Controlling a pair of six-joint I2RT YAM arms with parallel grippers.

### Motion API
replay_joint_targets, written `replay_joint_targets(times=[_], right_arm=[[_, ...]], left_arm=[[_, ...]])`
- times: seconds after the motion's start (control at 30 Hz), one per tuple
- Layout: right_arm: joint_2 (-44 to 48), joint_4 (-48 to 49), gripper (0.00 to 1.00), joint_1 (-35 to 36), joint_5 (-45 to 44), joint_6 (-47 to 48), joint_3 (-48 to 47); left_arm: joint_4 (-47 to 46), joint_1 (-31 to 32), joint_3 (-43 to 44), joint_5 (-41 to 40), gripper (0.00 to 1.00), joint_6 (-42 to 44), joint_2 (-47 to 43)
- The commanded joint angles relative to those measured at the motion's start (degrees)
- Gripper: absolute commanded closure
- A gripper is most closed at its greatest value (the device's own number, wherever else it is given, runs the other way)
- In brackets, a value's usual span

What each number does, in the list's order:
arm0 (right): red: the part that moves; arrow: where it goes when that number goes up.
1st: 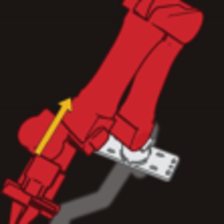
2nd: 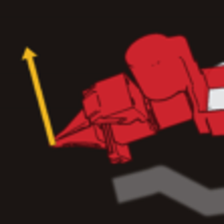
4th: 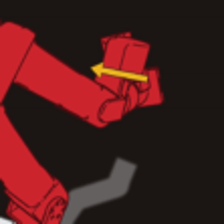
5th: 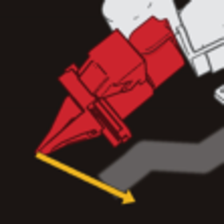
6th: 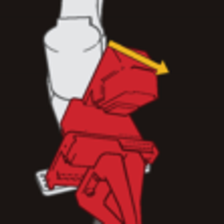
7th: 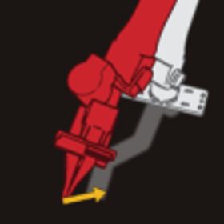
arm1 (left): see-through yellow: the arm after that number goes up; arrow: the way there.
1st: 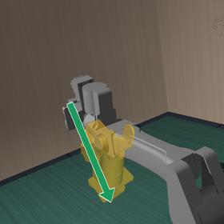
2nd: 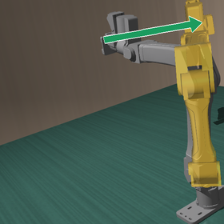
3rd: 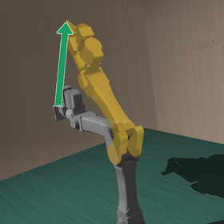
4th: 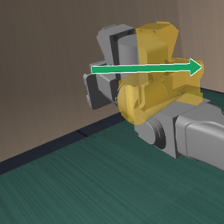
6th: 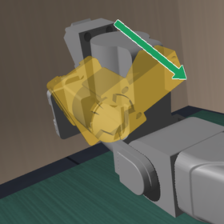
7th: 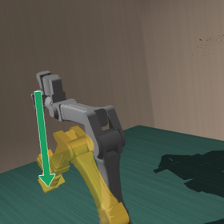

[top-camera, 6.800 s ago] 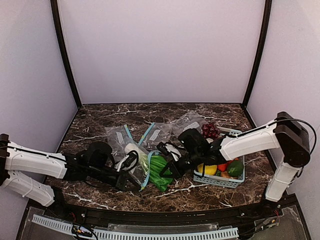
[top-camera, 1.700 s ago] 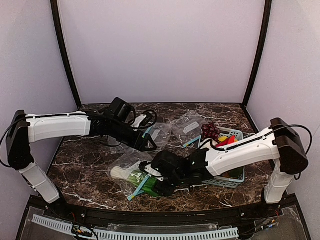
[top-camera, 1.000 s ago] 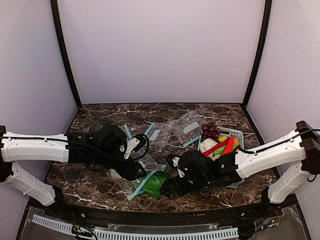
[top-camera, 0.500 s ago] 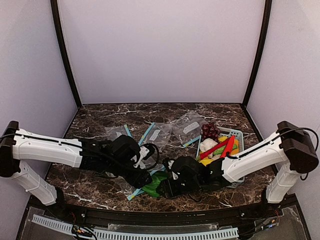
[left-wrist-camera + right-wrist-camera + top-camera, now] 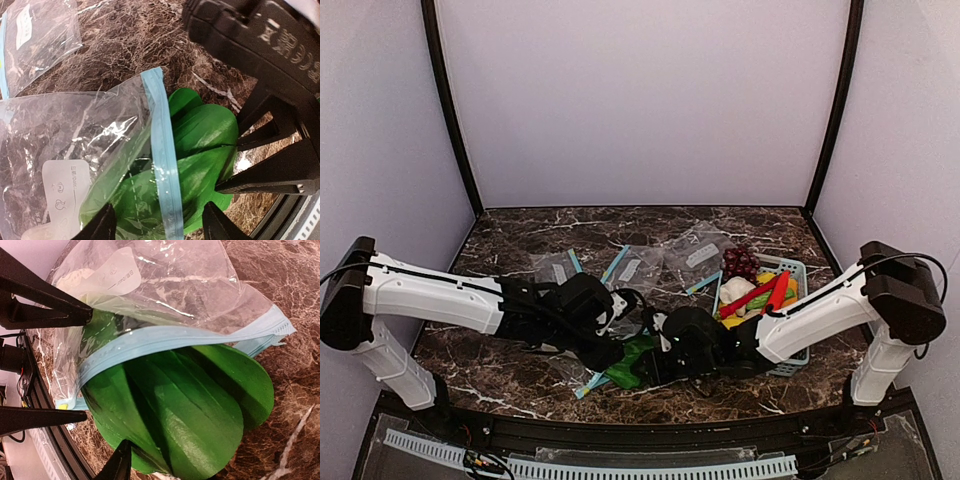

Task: Place the food in the zip-top bag and seal the zipper
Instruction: Hold the zipper food storage bag at the center of the board.

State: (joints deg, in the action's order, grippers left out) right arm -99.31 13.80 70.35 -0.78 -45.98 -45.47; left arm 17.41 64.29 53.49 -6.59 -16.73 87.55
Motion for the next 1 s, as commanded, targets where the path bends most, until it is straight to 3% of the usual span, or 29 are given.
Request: replay_joint_targets(times=[0.0,0.2,0.37,0.5,0.97], right_arm=[[-1.71,4.28,0.69,-0.7,0.53,1.28,1.09],[-3.21,5.55,0.77,-1.13,2.74,1.5,1.07],[-3.94,9.11,0.88,-1.9,3.94,2.54,2.06],[-4.44,12.88,0.97,-3.12,6.11,4.24,2.87],[-7.02,20.31,1.0,-5.46,6.04,9.48,0.93]], left_arm=[[0.33,0.22,1.21,-3.18,0.46,1.79,1.22],[0.0,0.22,1.67,-4.98,0.52,1.82,3.02],[-0.45,0.22,1.57,-4.88,0.83,2.04,3.1],[-1.16,0.22,1.1,-2.58,0.97,2.85,2.43],[-7.58,0.22,-0.65,15.99,0.99,5.06,0.34]])
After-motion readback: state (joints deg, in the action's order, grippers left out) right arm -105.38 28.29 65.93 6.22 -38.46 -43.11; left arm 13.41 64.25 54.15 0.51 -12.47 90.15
